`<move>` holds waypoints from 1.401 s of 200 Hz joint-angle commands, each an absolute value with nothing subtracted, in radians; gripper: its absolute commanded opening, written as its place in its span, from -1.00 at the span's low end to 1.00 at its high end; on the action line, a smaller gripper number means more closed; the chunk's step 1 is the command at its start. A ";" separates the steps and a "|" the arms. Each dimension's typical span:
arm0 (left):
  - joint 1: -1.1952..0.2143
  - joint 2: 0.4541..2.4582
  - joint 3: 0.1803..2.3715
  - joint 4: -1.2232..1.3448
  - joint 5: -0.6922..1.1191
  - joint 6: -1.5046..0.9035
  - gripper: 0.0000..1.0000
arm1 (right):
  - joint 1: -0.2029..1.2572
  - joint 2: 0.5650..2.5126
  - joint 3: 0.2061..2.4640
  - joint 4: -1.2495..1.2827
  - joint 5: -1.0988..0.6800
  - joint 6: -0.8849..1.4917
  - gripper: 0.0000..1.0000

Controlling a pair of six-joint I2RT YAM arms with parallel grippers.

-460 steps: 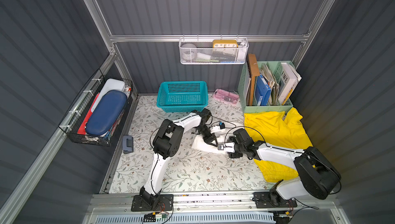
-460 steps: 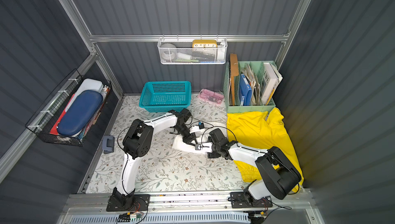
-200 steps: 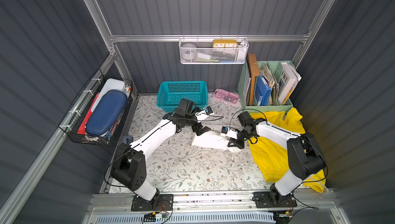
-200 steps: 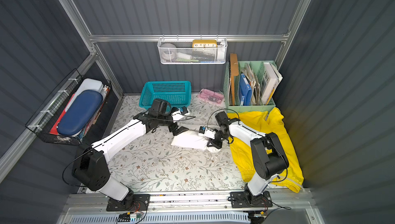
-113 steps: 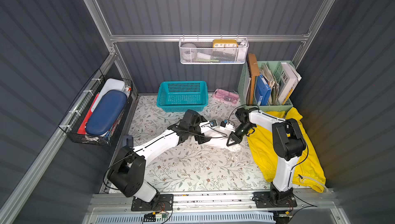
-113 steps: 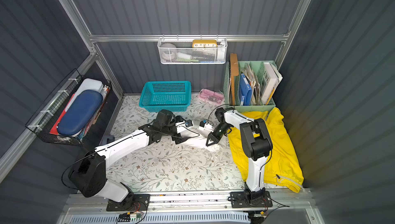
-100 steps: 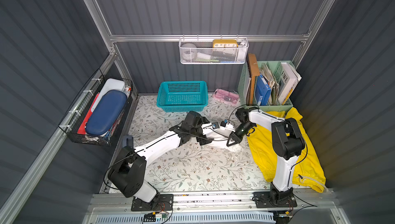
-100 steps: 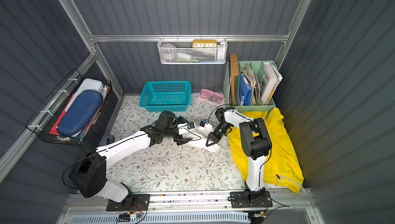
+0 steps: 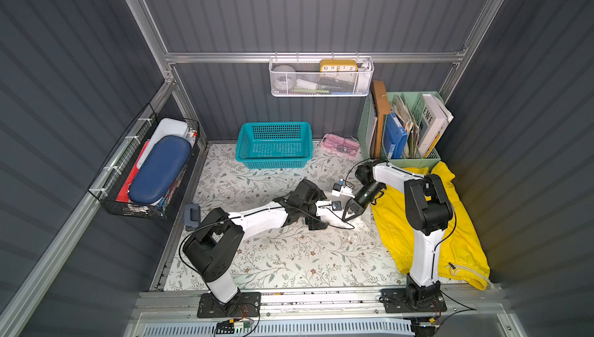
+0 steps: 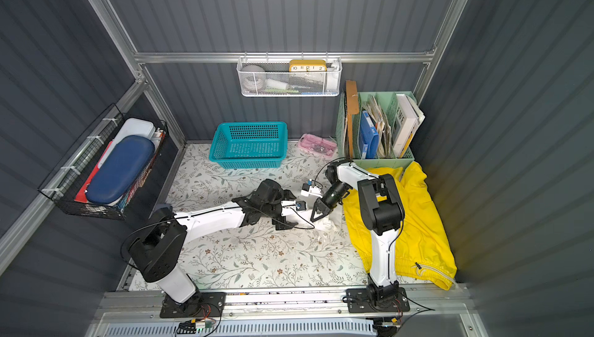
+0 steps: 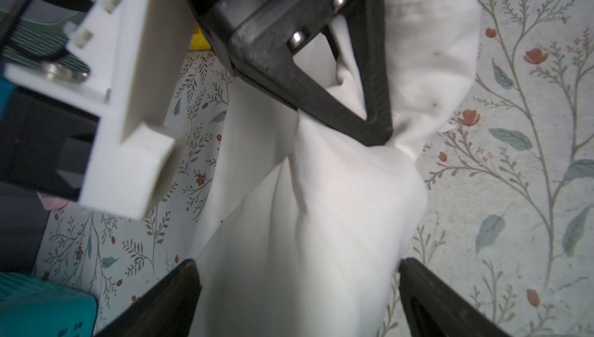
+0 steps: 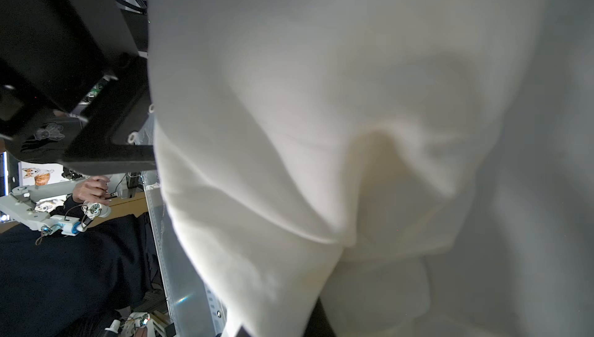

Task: Roll up the shorts
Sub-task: Roll the shorts at the center of the board.

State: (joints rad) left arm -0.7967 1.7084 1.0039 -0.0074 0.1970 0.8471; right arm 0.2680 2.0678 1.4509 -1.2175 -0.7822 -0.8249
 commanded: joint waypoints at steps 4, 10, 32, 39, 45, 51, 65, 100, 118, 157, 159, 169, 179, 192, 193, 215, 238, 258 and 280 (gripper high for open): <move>-0.792 1.757 1.014 -0.024 0.191 0.843 0.98 | 0.261 2.039 1.431 -1.234 -0.796 -0.851 -1.00; -0.792 1.769 1.019 -0.029 0.194 0.841 0.95 | 0.261 2.033 1.424 -1.226 -0.795 -0.853 -1.00; -0.790 1.799 1.037 -0.061 0.214 0.829 0.66 | 0.261 2.011 1.405 -1.194 -0.786 -0.847 -1.00; -0.790 1.806 1.044 -0.073 0.221 0.823 0.45 | 0.261 2.002 1.397 -1.175 -0.778 -0.838 -1.00; -0.788 1.809 1.050 -0.084 0.225 0.821 0.24 | 0.261 1.993 1.390 -1.160 -0.767 -0.827 -0.99; -0.787 1.813 1.056 -0.095 0.226 0.818 0.07 | 0.261 1.982 1.382 -1.136 -0.753 -0.812 -0.92; -0.778 1.814 1.070 -0.122 0.232 0.813 -0.19 | 0.261 1.948 1.353 -1.083 -0.740 -0.796 -0.78; -0.759 1.811 1.110 -0.193 0.282 0.812 -0.40 | 0.259 1.836 1.248 -0.914 -0.710 -0.782 -0.16; -0.753 1.822 1.145 -0.256 0.303 0.807 -0.41 | 0.256 1.770 1.190 -0.826 -0.702 -0.783 -0.08; -0.744 1.871 1.237 -0.405 0.330 0.790 -0.41 | 0.253 1.619 1.072 -0.599 -0.566 -0.729 -0.05; -0.743 1.873 1.242 -0.411 0.332 0.788 -0.41 | 0.253 1.610 1.065 -0.586 -0.558 -0.724 -0.05; -0.737 1.886 1.263 -0.444 0.347 0.785 -0.40 | 0.249 1.569 1.038 -0.539 -0.536 -0.711 -0.03; -0.731 1.899 1.283 -0.470 0.358 0.780 -0.41 | 0.247 1.529 1.011 -0.487 -0.507 -0.694 0.01; -0.724 1.911 1.301 -0.498 0.373 0.777 -0.39 | 0.245 1.476 0.979 -0.445 -0.488 -0.700 0.06; -0.723 1.913 1.303 -0.500 0.374 0.777 -0.39 | 0.245 1.470 0.976 -0.436 -0.486 -0.700 0.06; -0.705 1.939 1.370 -0.557 0.391 0.770 -0.37 | 0.247 1.389 0.930 -0.389 -0.483 -0.733 0.13; -0.676 1.976 1.437 -0.632 0.444 0.762 -0.32 | 0.251 1.320 0.881 -0.356 -0.516 -0.786 0.17; -0.661 2.029 1.499 -0.702 0.472 0.752 -0.31 | 0.277 1.252 0.824 -0.313 -0.506 -0.840 0.29; -0.655 2.096 1.555 -0.761 0.499 0.747 -0.32 | 0.330 1.184 0.757 -0.263 -0.449 -0.907 0.46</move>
